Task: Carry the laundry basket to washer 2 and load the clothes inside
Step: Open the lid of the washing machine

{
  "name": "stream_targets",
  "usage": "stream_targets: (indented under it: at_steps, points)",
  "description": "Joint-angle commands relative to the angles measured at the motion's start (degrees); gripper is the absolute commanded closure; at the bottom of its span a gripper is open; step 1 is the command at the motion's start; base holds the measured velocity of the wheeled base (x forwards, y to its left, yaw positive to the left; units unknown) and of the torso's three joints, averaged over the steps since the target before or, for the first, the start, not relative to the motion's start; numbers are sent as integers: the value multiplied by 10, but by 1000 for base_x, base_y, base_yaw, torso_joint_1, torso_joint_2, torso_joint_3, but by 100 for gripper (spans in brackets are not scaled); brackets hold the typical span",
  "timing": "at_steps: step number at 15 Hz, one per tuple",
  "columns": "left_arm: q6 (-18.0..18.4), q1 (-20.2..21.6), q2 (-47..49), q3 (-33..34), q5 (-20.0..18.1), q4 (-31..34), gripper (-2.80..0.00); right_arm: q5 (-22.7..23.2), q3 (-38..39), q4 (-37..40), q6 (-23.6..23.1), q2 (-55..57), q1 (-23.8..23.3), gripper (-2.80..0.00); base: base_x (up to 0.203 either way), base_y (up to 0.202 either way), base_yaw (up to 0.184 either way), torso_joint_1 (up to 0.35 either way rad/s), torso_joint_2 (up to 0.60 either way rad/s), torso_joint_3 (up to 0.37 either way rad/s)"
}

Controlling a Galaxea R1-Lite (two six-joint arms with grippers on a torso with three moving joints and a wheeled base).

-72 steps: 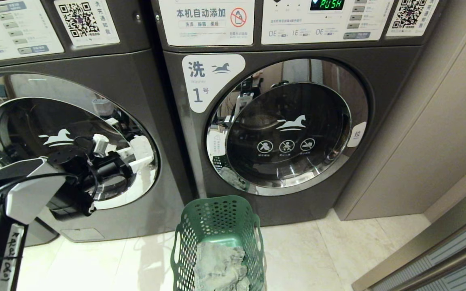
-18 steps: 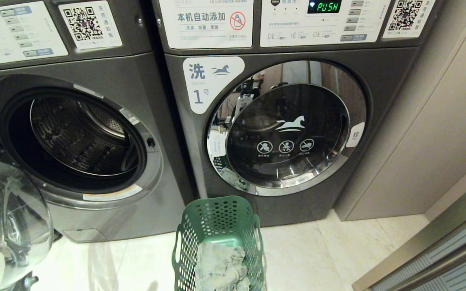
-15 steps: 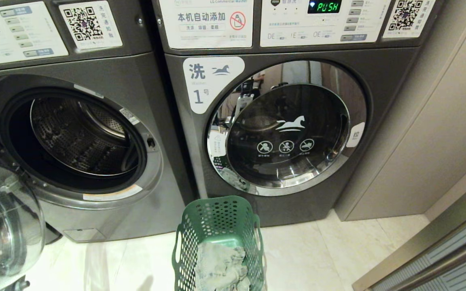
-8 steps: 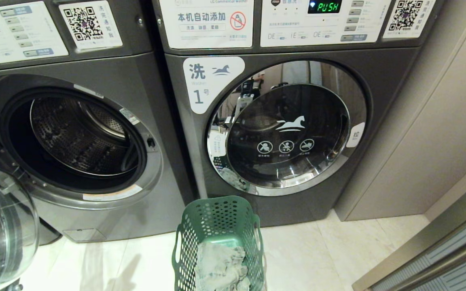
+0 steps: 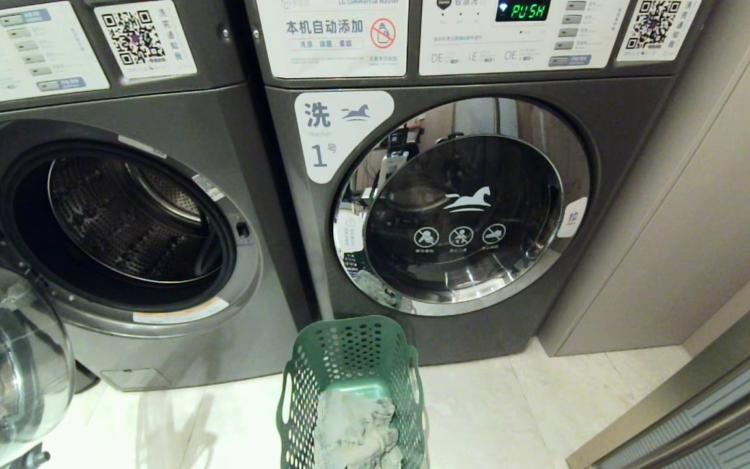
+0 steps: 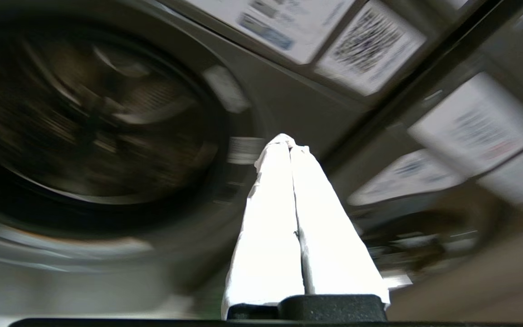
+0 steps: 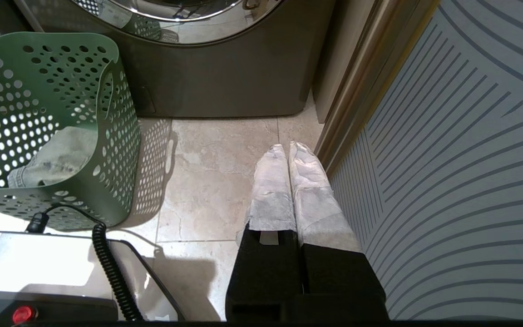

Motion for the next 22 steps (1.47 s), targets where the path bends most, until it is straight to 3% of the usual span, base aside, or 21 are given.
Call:
stream_targets:
  at_steps: [1, 2, 3, 6, 7, 10, 11, 14, 16, 18, 22]
  points:
    - [312, 1, 31, 6, 8, -5, 0, 0, 0, 1, 0, 1, 0, 0, 0, 0, 0, 0, 0, 0]
    - [398, 1, 42, 8, 14, -7, 0, 0, 0, 1, 0, 1, 0, 0, 0, 0, 0, 0, 0, 0]
    - [437, 1, 49, 21, 18, -4, 0, 0, 0, 1, 0, 1, 0, 0, 0, 0, 0, 0, 0, 0]
    - [447, 21, 52, 59, 26, 17, 0, 0, 0, 1, 0, 1, 0, 0, 0, 0, 0, 0, 0, 0]
    - [460, 28, 54, 57, 50, 35, 0, 0, 0, 1, 0, 1, 0, 0, 0, 0, 0, 0, 0, 0]
    - [510, 9, 53, 31, 265, 122, 0, 0, 0, 1, 0, 1, 0, 0, 0, 0, 0, 0, 0, 0]
    - [523, 2, 53, 13, 310, 156, 0, 0, 0, 1, 0, 1, 0, 0, 0, 0, 0, 0, 0, 0]
    - [588, 0, 51, 16, 466, 168, 0, 0, 0, 1, 0, 1, 0, 0, 0, 0, 0, 0, 0, 0]
    - [605, 4, 52, 15, 522, 169, 0, 0, 0, 1, 0, 1, 0, 0, 0, 0, 0, 0, 0, 0]
    - [611, 17, 55, 11, 606, 165, 0, 0, 0, 1, 0, 1, 0, 0, 0, 0, 0, 0, 0, 0]
    - [613, 86, 105, -30, 647, 158, 0, 0, 0, 1, 0, 1, 0, 0, 0, 0, 0, 0, 0, 0]
